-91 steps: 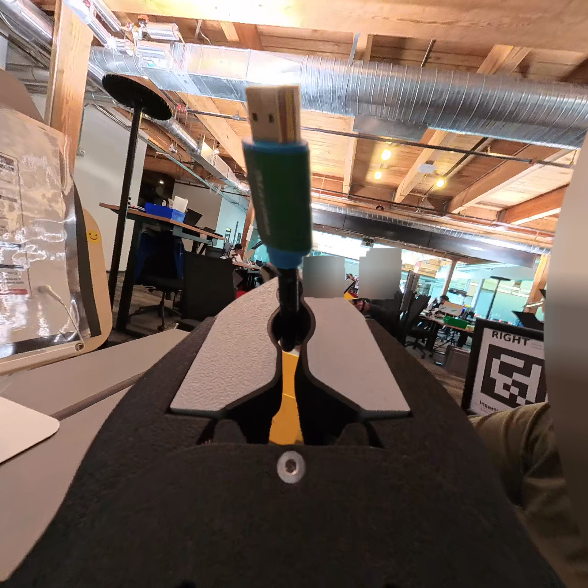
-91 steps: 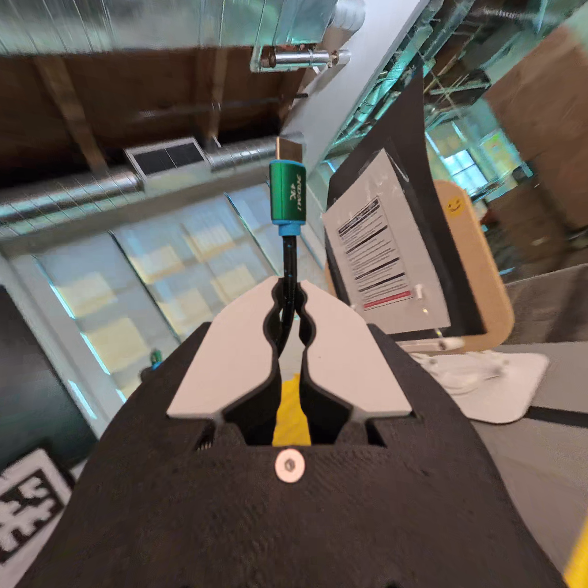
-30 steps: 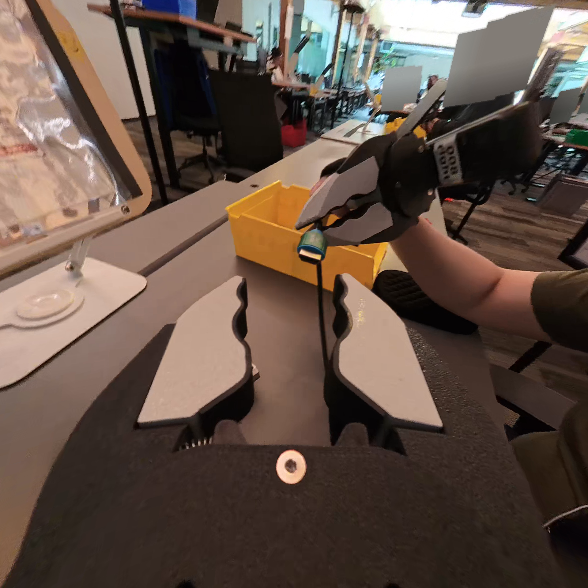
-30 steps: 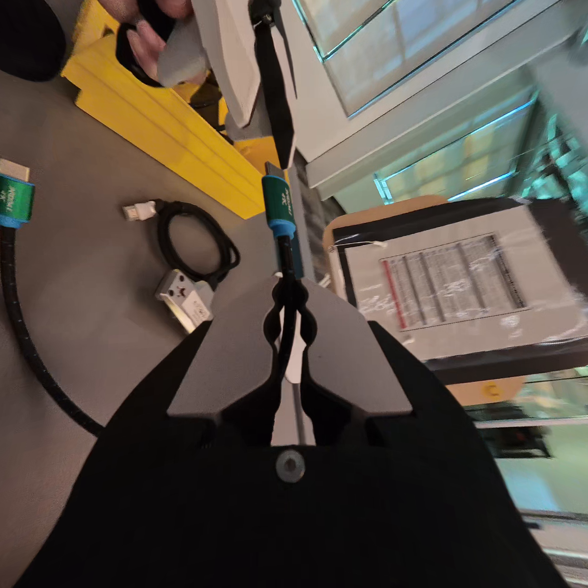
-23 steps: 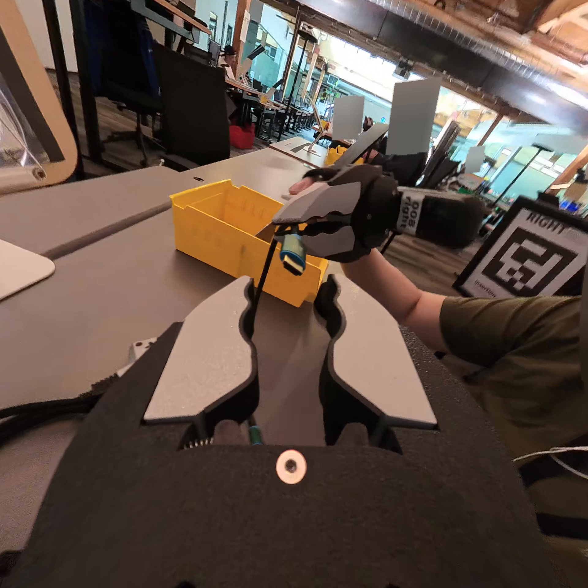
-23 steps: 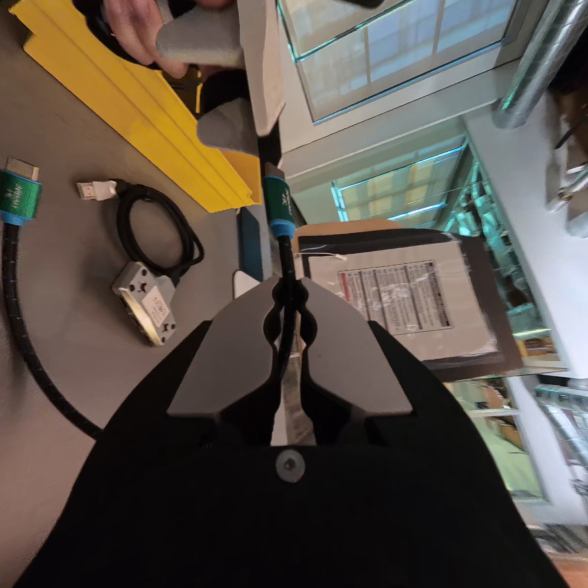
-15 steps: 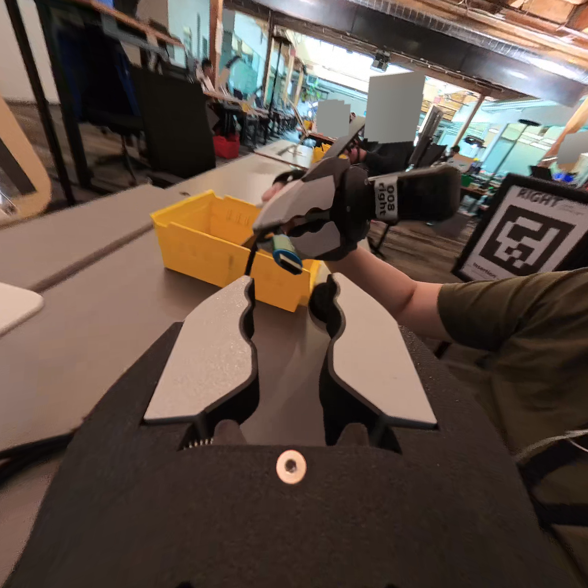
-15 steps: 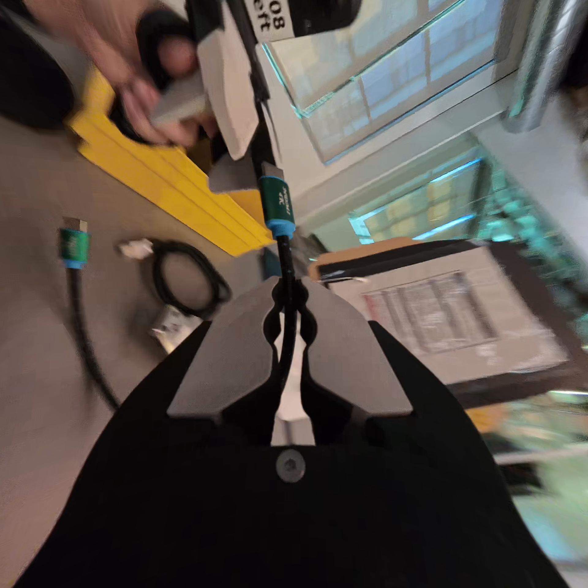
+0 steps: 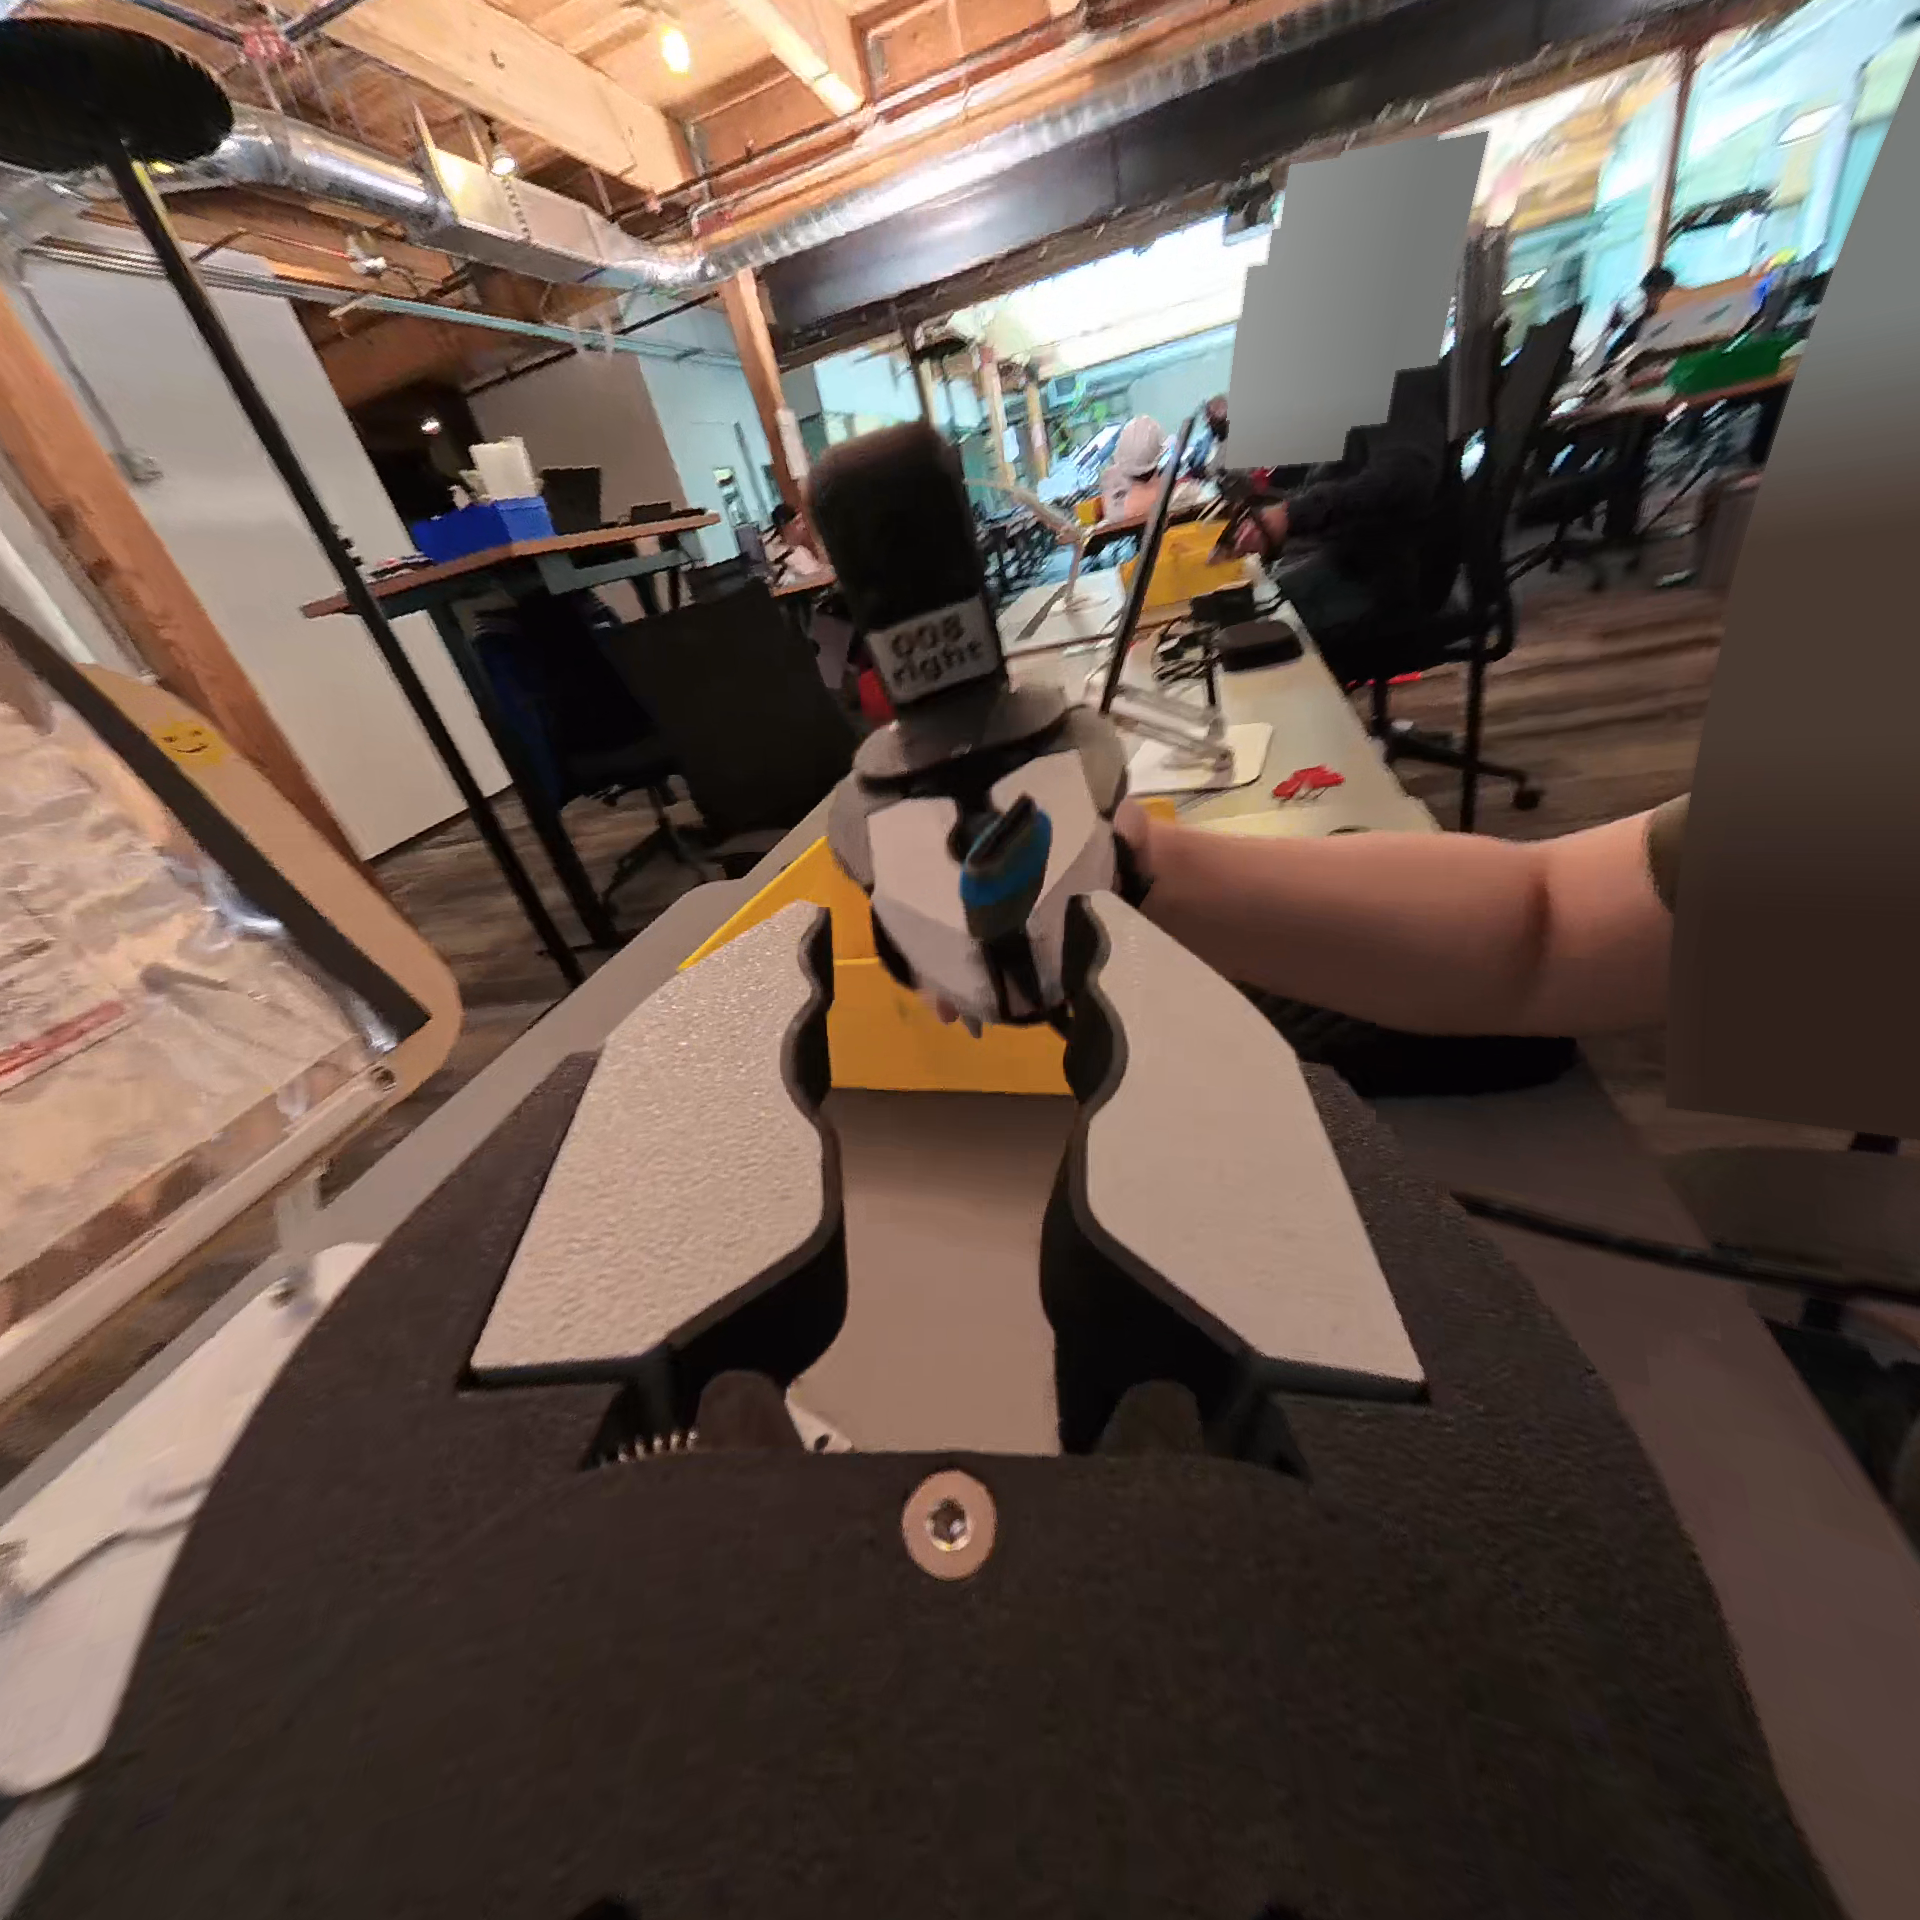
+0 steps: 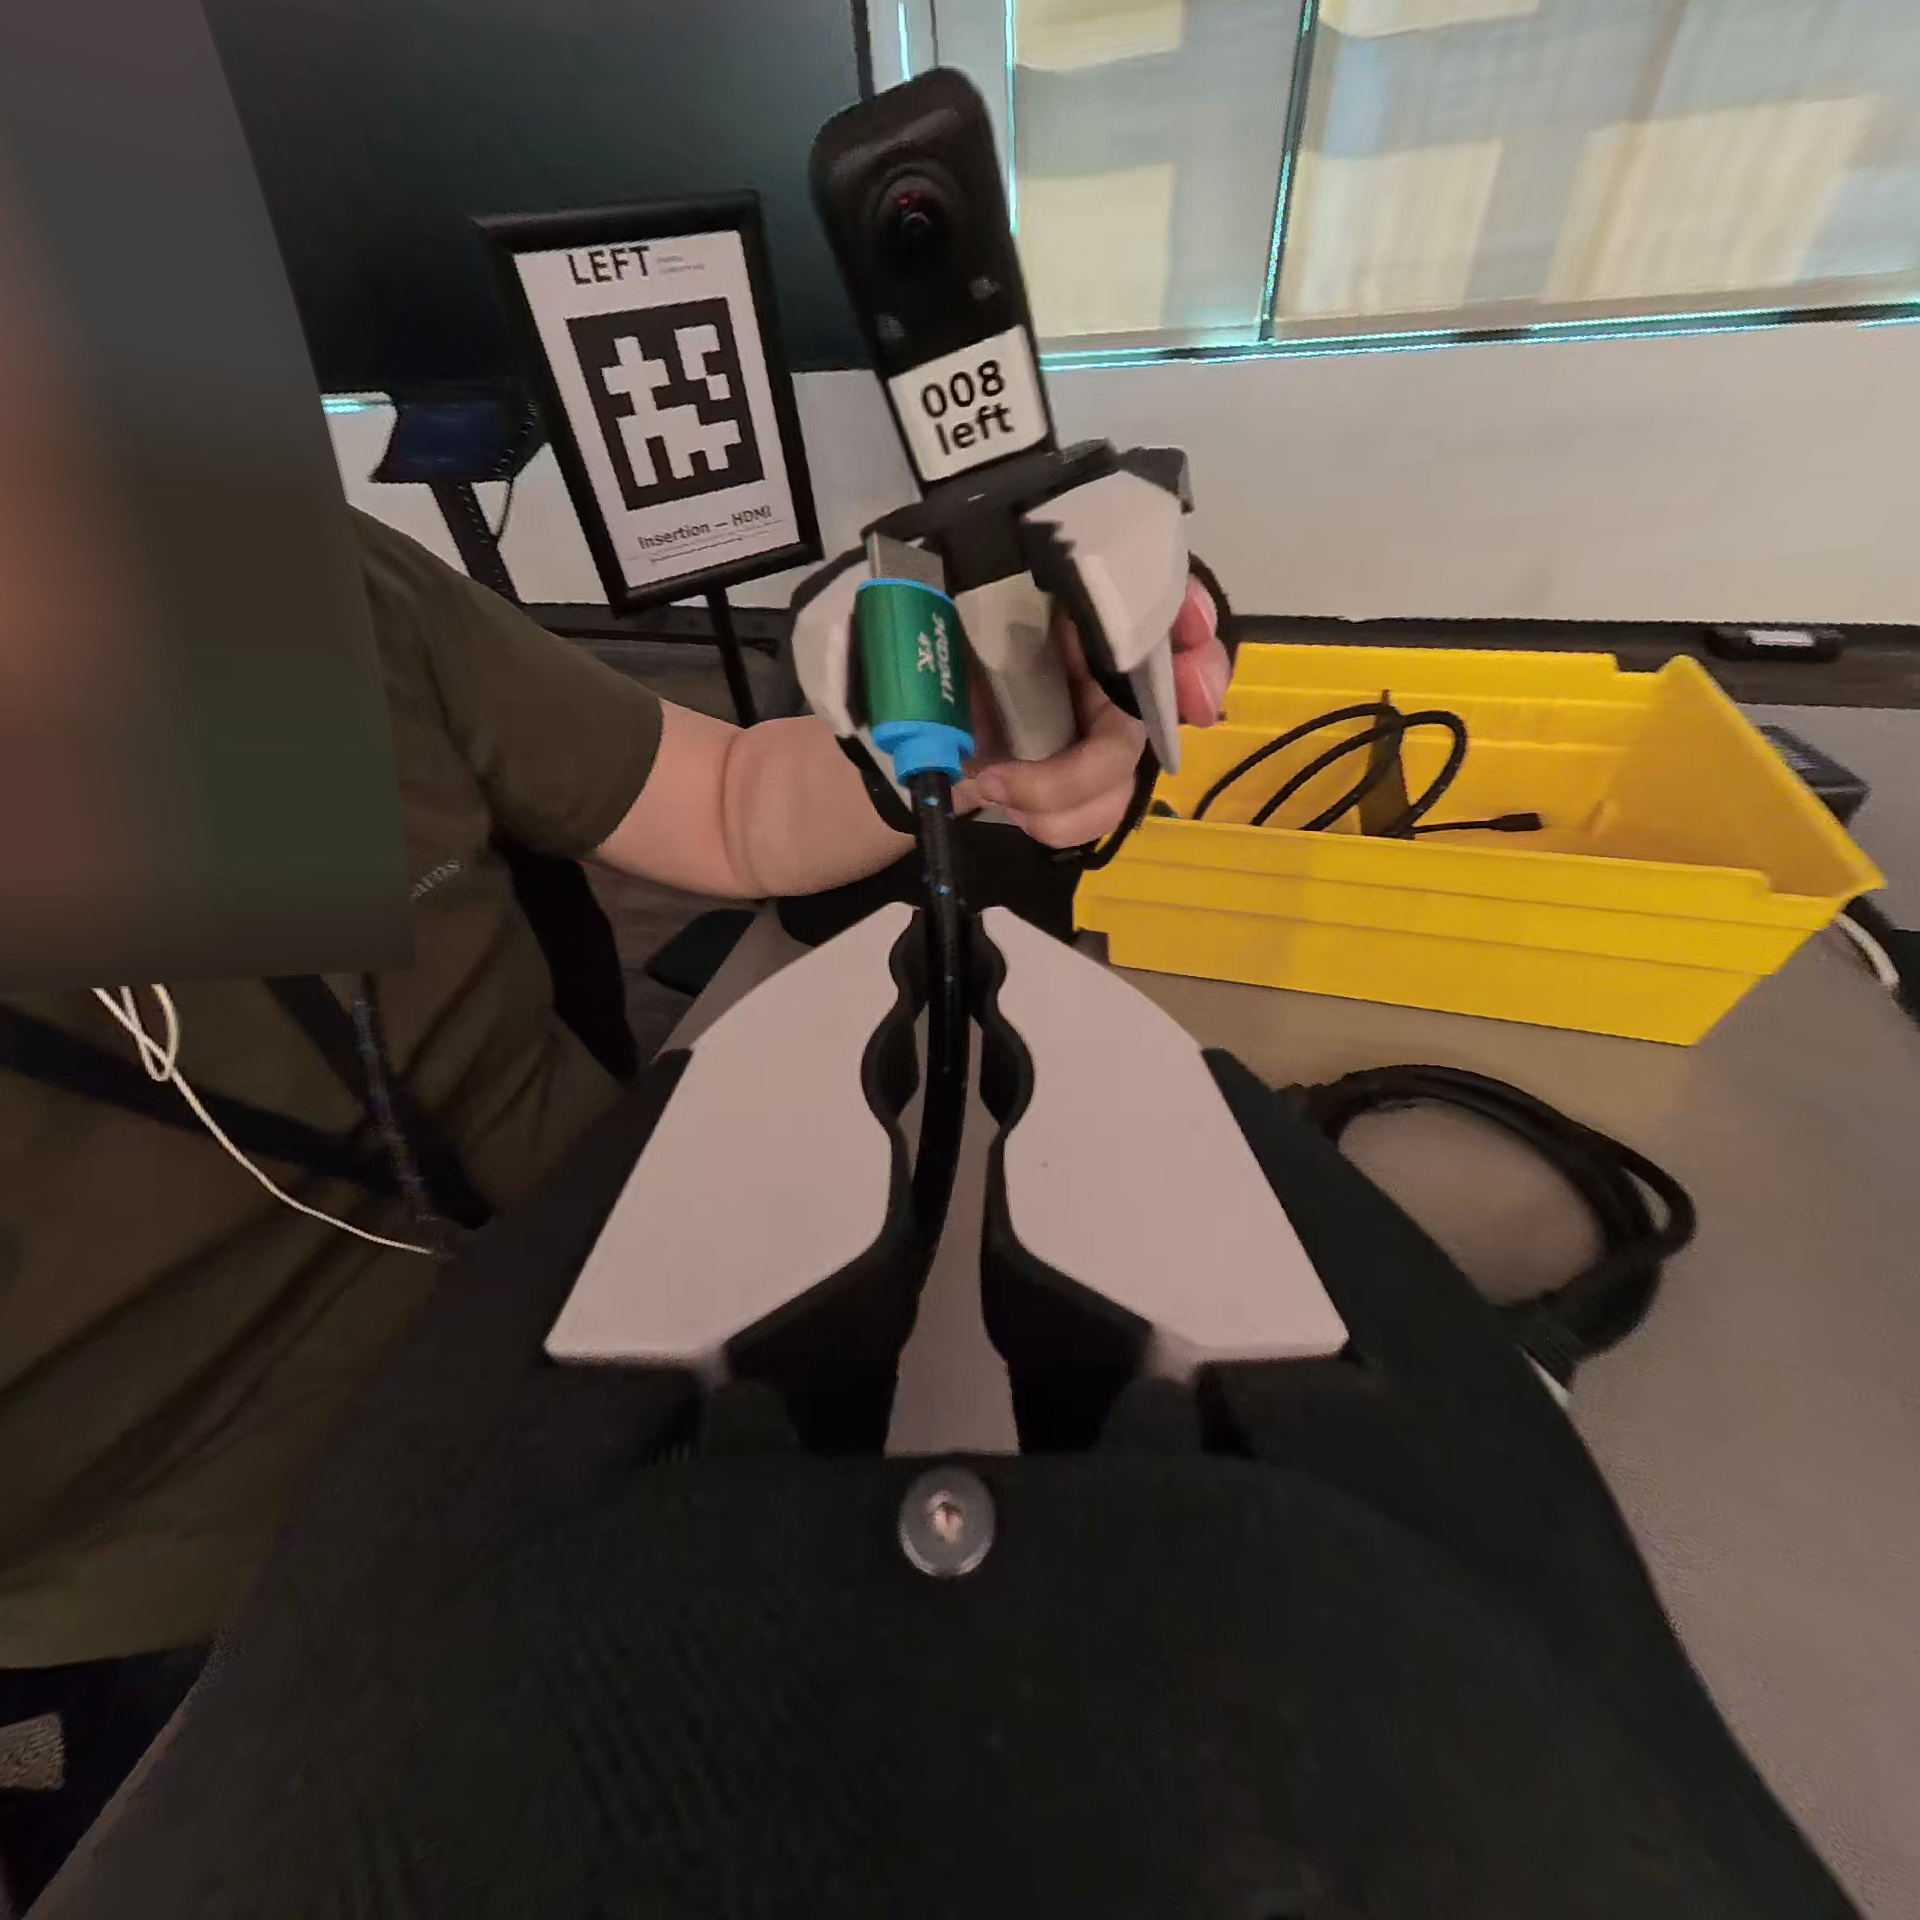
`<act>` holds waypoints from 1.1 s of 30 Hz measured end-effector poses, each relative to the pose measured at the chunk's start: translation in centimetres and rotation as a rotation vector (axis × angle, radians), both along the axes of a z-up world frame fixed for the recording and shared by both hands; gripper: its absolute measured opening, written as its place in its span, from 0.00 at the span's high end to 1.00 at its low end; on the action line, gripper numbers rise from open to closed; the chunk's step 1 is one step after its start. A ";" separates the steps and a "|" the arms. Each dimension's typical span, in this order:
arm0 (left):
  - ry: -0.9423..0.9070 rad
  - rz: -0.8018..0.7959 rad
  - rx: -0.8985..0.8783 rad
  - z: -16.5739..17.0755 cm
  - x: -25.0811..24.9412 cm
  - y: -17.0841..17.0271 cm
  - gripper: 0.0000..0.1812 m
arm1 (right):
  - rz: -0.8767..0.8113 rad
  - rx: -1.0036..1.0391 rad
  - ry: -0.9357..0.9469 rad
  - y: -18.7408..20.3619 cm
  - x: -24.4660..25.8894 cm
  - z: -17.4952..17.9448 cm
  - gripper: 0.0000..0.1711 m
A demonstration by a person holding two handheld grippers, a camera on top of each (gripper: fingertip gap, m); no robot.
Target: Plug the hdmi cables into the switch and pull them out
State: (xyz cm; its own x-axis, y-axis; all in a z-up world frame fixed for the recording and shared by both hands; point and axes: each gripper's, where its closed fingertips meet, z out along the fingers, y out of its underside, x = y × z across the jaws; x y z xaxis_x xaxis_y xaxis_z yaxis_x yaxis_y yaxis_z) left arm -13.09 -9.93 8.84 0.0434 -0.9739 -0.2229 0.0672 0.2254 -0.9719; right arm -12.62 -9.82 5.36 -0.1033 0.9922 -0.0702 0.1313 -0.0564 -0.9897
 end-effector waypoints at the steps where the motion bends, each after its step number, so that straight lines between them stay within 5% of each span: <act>1: -0.009 -0.030 -0.017 0.1 0.0 -0.3 0.78 | 0.016 -0.015 0.008 -0.1 -0.2 -0.1 0.96; 11: 0.018 0.035 -0.038 -0.7 -0.1 1.0 0.83 | -0.099 -0.018 -0.006 1.9 -0.5 -0.7 0.96; 13: 0.008 0.068 -0.107 -0.5 -0.5 2.1 0.75 | -0.146 0.014 0.010 2.3 0.5 0.5 0.96; 21: -0.110 0.110 -0.311 0.5 -2.0 5.0 0.76 | -0.414 0.118 0.101 3.9 7.2 6.7 0.96; 29: -0.252 -0.104 -0.417 3.1 -3.4 3.2 0.75 | -0.635 0.229 0.149 4.2 12.8 10.0 0.96; 33: -0.266 -0.364 -0.451 3.7 -3.4 0.0 0.73 | -0.590 0.188 0.217 3.7 13.3 10.8 0.96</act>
State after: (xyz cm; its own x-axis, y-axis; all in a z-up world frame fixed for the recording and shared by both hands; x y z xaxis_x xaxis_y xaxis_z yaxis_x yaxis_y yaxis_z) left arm -16.45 -9.95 12.51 -0.3104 -0.9323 0.1858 0.3142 -0.2851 -0.9055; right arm 0.63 -6.12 16.11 0.4698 0.8799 0.0712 -0.0727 0.1189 -0.9902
